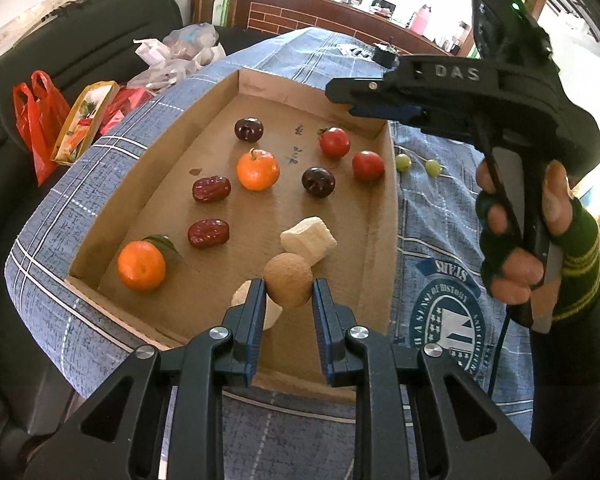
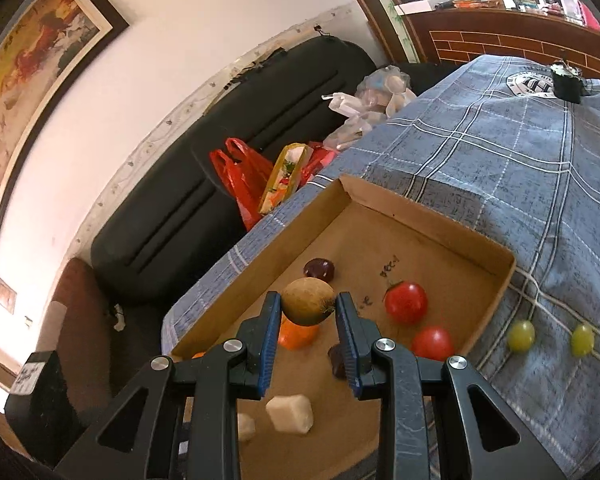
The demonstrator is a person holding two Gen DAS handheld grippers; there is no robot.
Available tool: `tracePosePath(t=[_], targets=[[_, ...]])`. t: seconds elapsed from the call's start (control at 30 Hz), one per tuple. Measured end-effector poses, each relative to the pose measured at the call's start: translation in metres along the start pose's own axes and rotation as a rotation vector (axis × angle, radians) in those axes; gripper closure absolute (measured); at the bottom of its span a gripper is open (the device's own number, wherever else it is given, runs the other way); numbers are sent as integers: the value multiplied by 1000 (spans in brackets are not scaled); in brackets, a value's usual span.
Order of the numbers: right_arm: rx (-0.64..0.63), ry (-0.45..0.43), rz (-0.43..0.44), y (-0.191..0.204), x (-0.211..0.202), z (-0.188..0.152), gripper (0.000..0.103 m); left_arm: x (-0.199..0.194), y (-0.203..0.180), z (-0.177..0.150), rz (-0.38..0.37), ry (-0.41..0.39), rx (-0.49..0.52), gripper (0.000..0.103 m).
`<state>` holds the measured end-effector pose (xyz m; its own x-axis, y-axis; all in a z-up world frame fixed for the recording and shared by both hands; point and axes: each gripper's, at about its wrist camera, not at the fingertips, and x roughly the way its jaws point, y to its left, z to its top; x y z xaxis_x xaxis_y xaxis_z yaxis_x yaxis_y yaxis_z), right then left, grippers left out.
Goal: Organize fruits
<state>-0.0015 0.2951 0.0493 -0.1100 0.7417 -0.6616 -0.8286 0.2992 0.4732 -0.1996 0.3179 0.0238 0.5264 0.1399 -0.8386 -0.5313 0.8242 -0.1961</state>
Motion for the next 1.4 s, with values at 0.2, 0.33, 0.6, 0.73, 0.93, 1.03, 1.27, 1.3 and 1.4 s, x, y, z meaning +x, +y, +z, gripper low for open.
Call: tracePosePath(t=[0.2, 0.33, 0.6, 0.73, 0.93, 1.03, 1.27, 1.3, 1.4], targets=[[-27, 11, -78, -8, 21, 14, 75, 7, 0, 3, 51, 5, 12, 82], [-65, 31, -139, -8, 40, 22, 74, 12, -7, 2, 96, -4, 42, 82], [-132, 85, -240, -5, 78, 24, 72, 16, -14, 6, 151, -15, 79, 82], [-124, 92, -246, -9, 86, 22, 72, 17, -15, 8, 160, -15, 78, 82], [-105, 92, -238, -13, 87, 22, 68, 18, -15, 8, 181, -13, 52, 51], [-103, 84, -226, -13, 82, 20, 64, 21, -11, 8, 190, -6, 37, 47], [-133, 70, -154, -2, 57, 15, 59, 9, -17, 0, 223, -17, 54, 47], [-150, 70, -142, 2, 52, 13, 58, 7, -17, -1, 227, -21, 58, 47], [-202, 78, -107, 12, 37, 6, 56, -1, -16, -7, 235, -33, 59, 47]])
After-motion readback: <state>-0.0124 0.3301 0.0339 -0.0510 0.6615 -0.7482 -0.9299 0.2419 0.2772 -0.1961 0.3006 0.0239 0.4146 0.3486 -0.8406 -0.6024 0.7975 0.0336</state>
